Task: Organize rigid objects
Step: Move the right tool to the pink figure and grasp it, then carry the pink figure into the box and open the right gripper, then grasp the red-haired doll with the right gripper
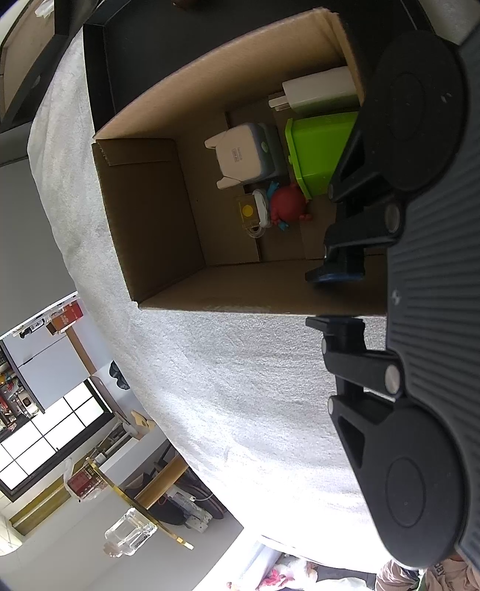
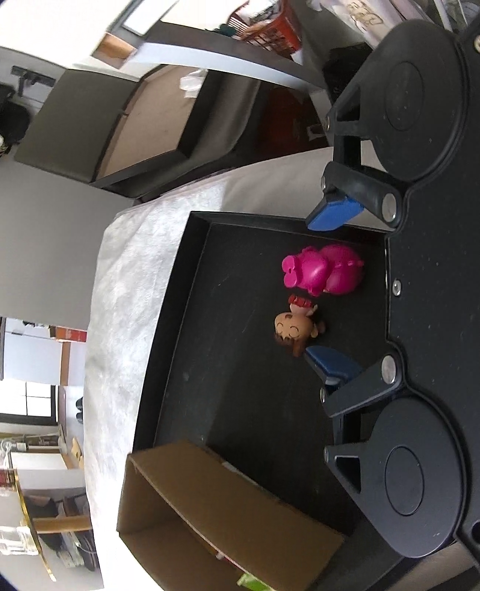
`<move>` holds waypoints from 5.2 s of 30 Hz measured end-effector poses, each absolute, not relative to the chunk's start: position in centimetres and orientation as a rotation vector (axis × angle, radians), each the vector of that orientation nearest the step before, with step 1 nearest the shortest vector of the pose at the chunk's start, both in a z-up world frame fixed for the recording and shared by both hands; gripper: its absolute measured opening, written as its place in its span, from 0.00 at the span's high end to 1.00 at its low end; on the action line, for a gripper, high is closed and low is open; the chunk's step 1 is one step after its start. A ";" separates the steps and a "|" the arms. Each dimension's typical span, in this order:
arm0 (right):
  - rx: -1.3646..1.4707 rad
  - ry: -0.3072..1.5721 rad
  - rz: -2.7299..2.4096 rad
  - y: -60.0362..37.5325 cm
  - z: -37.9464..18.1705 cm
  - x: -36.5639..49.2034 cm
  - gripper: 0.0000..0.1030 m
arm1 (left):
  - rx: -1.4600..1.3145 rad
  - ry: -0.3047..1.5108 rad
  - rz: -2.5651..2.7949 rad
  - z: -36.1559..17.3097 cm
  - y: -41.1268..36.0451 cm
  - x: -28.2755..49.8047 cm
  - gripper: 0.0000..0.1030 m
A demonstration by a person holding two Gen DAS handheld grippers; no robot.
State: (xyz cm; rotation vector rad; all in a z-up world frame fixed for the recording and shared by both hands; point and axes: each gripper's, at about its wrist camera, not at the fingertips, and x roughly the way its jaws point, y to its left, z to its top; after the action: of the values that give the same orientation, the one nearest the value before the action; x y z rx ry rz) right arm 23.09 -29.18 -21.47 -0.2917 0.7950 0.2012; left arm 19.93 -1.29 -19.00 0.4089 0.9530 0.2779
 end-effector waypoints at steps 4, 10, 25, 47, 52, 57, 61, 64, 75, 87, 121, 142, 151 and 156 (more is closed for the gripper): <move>-0.277 0.810 0.205 -29.4 -22.0 24.2 0.39 | 0.411 0.954 0.278 -19.0 -1.3 19.9 0.84; -0.294 0.843 0.223 -29.2 -23.2 25.5 0.63 | 0.411 0.954 0.278 -19.1 -1.3 20.0 0.84; -0.309 0.791 0.319 -26.9 -19.6 23.7 0.69 | 0.395 0.951 0.275 -19.1 -0.9 19.9 0.84; -0.389 0.681 0.420 -22.1 -15.7 23.2 0.69 | 0.355 0.945 0.251 -18.6 -0.2 19.8 0.85; -0.402 0.657 0.451 -20.8 -15.2 22.9 0.69 | 0.343 0.944 0.245 -18.5 0.1 19.7 0.85; -0.407 0.639 0.485 -19.2 -14.9 22.8 0.69 | 0.324 0.948 0.240 -18.4 0.4 19.8 0.85; -0.417 0.623 0.522 -18.1 -14.6 22.7 0.69 | 0.312 0.948 0.239 -18.4 0.6 19.9 0.85; -0.434 0.608 0.548 -17.0 -14.3 22.6 0.69 | 0.300 0.946 0.237 -18.4 0.8 19.9 0.86; -0.478 0.569 0.631 -14.1 -14.2 22.8 0.69 | 0.269 0.947 0.226 -18.5 1.3 20.0 0.86; -0.517 0.557 0.696 -11.9 -14.4 23.1 0.69 | 0.228 0.953 0.214 -18.6 1.8 20.3 0.86; -0.527 0.577 0.720 -9.7 -15.5 23.6 0.39 | 0.201 0.959 0.200 -18.7 2.5 20.6 0.86; -0.458 0.617 0.570 -18.0 -15.1 22.9 0.24 | 0.278 0.960 0.220 -18.9 1.2 20.5 0.85; -0.401 0.643 0.500 -22.1 -16.2 22.9 0.24 | 0.321 0.961 0.234 -19.0 0.6 20.6 0.84; -0.373 0.666 0.466 -24.2 -17.3 23.2 0.24 | 0.332 0.965 0.241 -19.0 0.5 20.6 0.84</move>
State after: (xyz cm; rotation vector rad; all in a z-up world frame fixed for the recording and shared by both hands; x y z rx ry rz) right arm 23.24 -24.20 -17.33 -0.3730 0.6655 0.4660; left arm 20.61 0.50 -19.01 0.3322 0.9650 0.2409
